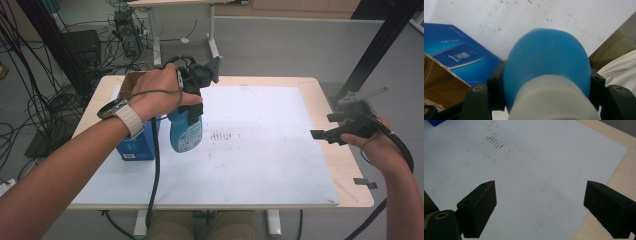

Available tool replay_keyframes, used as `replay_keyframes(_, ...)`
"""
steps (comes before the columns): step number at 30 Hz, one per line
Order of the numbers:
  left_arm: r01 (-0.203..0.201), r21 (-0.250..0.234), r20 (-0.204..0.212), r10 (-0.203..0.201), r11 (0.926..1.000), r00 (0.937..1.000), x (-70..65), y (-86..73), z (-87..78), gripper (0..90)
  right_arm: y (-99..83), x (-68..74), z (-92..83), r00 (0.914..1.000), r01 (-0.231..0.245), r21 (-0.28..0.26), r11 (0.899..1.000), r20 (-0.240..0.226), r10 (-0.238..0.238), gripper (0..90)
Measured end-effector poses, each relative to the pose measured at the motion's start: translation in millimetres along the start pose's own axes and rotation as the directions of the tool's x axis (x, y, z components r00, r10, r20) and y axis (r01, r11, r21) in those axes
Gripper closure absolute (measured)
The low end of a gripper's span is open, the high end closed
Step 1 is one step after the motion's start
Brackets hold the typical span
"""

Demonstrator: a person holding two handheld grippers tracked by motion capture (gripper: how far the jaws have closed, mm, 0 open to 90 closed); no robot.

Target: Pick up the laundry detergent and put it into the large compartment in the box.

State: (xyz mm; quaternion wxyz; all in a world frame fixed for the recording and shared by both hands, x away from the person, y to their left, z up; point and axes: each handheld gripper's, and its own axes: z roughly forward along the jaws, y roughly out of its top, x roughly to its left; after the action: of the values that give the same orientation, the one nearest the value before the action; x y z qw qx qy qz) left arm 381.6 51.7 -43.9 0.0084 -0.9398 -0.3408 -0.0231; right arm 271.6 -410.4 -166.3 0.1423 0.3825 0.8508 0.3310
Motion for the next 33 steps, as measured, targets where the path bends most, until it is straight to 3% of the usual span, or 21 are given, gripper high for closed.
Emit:
replay_keyframes(5, 0.067, -0.002, 0.035, -0.067, 0.9977, 0.9971, 11.7, -0.3, -4.6, 37.0, 7.9, -1.0, 5.2, 0.9997, 0.023, -0.013, 1.000, -0.011, -0.024, 11.1)
replay_keyframes(11, 0.143, 0.007, 0.031, -0.144, 0.9896, 0.9892, 17.9, -0.2, -13.0, 37.1, 15.5, -3.6, 11.9, 0.9991, 0.038, 0.000, 0.999, -0.017, -0.038, 11.1)
replay_keyframes(17, 0.248, -0.019, 0.029, -0.247, 0.9687, 0.9686, 27.2, -8.1, -26.3, 37.0, 19.0, -5.9, 13.9, 0.9985, 0.049, -0.003, 0.999, -0.023, -0.049, 11.1)
replay_keyframes(21, 0.267, -0.013, 0.025, -0.267, 0.9635, 0.9634, 32.8, -10.5, -36.7, 37.1, 20.2, -8.2, 13.5, 0.9984, 0.052, -0.007, 0.999, -0.024, -0.052, 11.1)
replay_keyframes(26, 0.319, -0.026, 0.007, -0.319, 0.9474, 0.9478, 34.1, -16.1, -50.7, 37.1, 21.2, -10.0, 14.3, 0.9982, 0.054, -0.014, 0.998, -0.024, -0.055, 11.1)
replay_keyframes(33, 0.358, -0.039, 0.005, -0.358, 0.9329, 0.9337, 40.8, -23.2, -69.1, 37.1, 22.4, -11.4, 16.2, 0.9979, 0.057, -0.021, 0.998, -0.029, -0.057, 11.1)
